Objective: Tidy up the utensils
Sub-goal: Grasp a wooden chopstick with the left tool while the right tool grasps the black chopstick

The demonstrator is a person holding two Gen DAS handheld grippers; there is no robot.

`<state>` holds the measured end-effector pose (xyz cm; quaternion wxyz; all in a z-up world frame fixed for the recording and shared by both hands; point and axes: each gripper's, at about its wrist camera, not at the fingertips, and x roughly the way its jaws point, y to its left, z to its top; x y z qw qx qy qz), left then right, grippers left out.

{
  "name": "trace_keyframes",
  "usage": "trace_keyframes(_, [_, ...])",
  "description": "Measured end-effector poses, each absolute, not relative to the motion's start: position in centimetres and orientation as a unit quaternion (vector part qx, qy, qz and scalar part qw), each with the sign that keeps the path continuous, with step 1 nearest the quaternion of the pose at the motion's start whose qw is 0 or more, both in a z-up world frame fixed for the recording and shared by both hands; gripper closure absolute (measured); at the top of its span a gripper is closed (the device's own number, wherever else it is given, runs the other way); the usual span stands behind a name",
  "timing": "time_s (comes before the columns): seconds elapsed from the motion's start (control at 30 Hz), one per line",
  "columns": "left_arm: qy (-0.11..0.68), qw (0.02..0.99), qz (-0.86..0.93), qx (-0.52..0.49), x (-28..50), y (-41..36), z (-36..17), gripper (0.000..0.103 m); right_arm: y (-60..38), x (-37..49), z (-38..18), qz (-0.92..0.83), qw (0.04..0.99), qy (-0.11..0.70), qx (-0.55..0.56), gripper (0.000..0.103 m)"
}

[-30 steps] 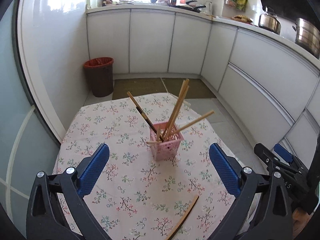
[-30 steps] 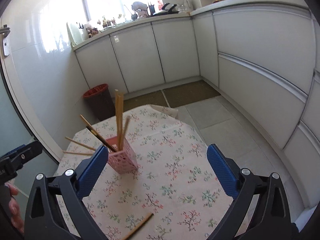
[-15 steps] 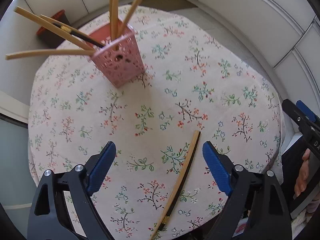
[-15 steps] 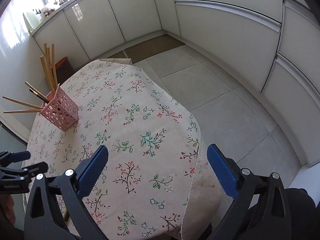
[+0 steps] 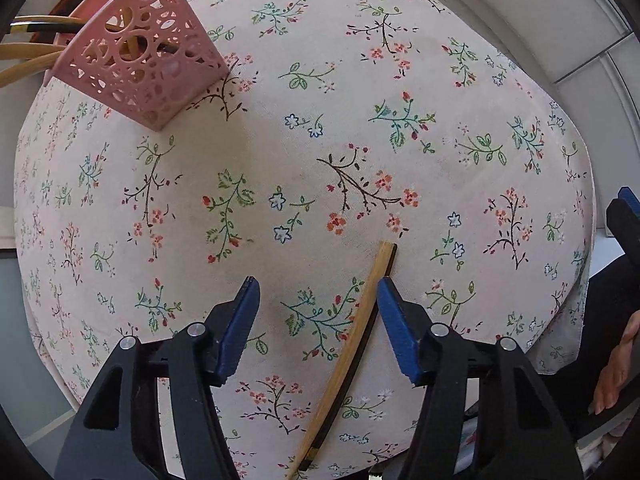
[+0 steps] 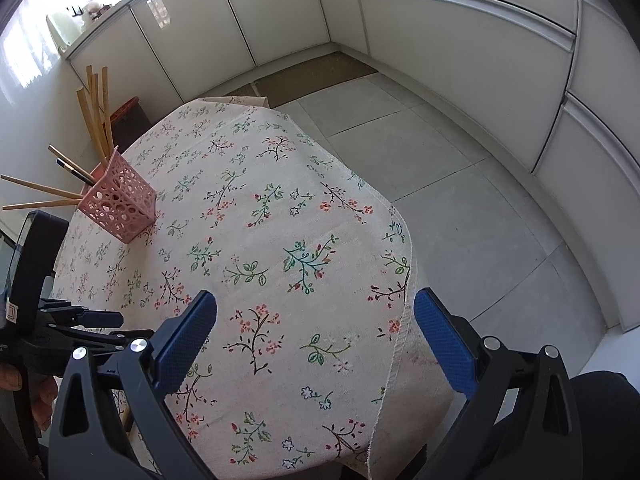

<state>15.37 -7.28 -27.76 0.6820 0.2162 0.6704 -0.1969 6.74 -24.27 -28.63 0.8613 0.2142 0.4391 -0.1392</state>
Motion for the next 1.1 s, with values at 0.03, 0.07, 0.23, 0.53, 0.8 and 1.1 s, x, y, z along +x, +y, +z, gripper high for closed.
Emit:
trace_keyframes(0.03, [0.669,0.682,-0.196,0.218,15.4,-7.3,-27.8,0.045,-24.2,6.8,-28.7,-0.139,0.861,0.44,0.214,0.007])
trace_keyframes(0.07, [0.669,0.682,-0.197,0.22,15.3,-7.3,-27.8,0.045,-24.2,6.8,-28.7,-0.138,0.86,0.442,0.213,0.007])
trace_keyframes(0.23, [0.674,0.675,-0.197,0.226,15.3,-6.9,-28.5,0.045,-24.1,6.9,-28.9,-0.134,0.859,0.447,0.212,0.007])
trace_keyframes(0.53, [0.671,0.674,-0.204,0.234,15.5,-4.3,-28.9,0.096,-22.8,8.2,-29.7,-0.111,0.822,0.493,0.263,0.007])
trace_keyframes(0.8, [0.655,0.71,-0.205,0.158,15.3,0.5,-25.5,0.097,-17.9,12.5,-31.1,-0.082,0.766,0.565,0.296,0.013])
trace_keyframes(1.1, [0.534,0.815,-0.215,0.064,12.1,4.4,-13.7,0.097,-11.8,16.9,-33.9,-0.123,0.713,0.636,0.268,0.044])
